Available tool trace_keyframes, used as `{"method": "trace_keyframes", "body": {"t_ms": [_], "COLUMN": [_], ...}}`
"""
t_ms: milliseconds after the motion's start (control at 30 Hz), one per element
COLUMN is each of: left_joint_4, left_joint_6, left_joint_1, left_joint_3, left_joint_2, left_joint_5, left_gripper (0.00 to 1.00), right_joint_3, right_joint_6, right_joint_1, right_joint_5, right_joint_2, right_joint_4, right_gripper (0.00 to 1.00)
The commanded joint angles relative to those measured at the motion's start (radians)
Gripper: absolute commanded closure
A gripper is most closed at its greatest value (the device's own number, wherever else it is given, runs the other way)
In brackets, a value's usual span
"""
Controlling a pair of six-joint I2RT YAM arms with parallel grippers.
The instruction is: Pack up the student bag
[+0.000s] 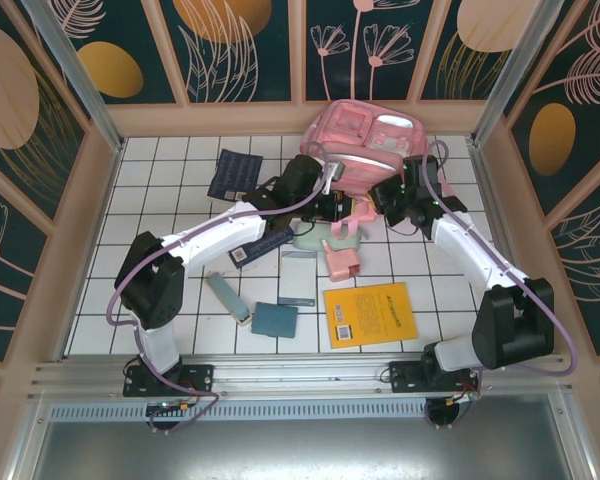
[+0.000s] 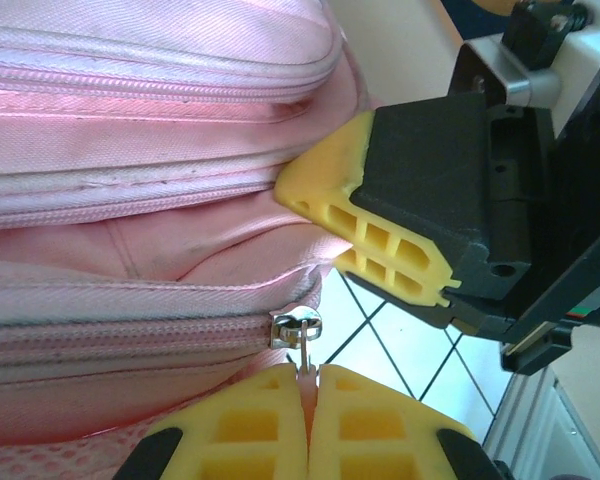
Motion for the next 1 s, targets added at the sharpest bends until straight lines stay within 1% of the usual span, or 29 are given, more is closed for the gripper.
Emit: {"method": "trace_keyframes", "body": {"t_ms": [0, 133, 267, 400, 533, 667, 967], "left_joint_4": [0.011, -0.008, -0.017, -0.014, -0.014, -0.014, -0.012], "left_joint_6": [0.056, 0.066, 0.072, 0.072, 0.075, 0.082, 0.087], "left_joint_1": [-0.011, 0.004, 0.024, 0.052, 0.079, 0.105, 0.166], "left_joint_3": [0.056, 0.047, 0.026, -0.002, -0.017, -0.025, 0.021], "left_joint_2": [-0.033, -0.038, -0.046, -0.050, -0.050, -0.047, 0.014], "left_joint_5": [0.017, 0.007, 0.001, -0.001, -0.002, -0.009, -0.009], "left_gripper": [0.99, 0.99, 0.98, 0.98, 0.98, 0.97, 0.97], "right_joint_3": [0.047, 0.040, 0.021, 0.031, 0.042, 0.047, 0.075], "right_joint_6": [-0.147, -0.196, -0.236, -0.293, -0.329, -0.355, -0.436], "right_joint_1": [-0.039, -0.063, -0.095, -0.096, -0.100, -0.114, -0.126], "right_joint_5": [0.113, 0.109, 0.073, 0.049, 0.064, 0.048, 0.032], "right_joint_2": [0.025, 0.014, 0.002, 0.006, -0.001, -0.009, -0.019], "right_joint_4": [-0.031, -0.052, -0.043, -0.046, -0.063, -0.067, -0.092], "right_gripper": [1.00, 1.00, 1.00, 1.00, 1.00, 1.00, 1.00]}}
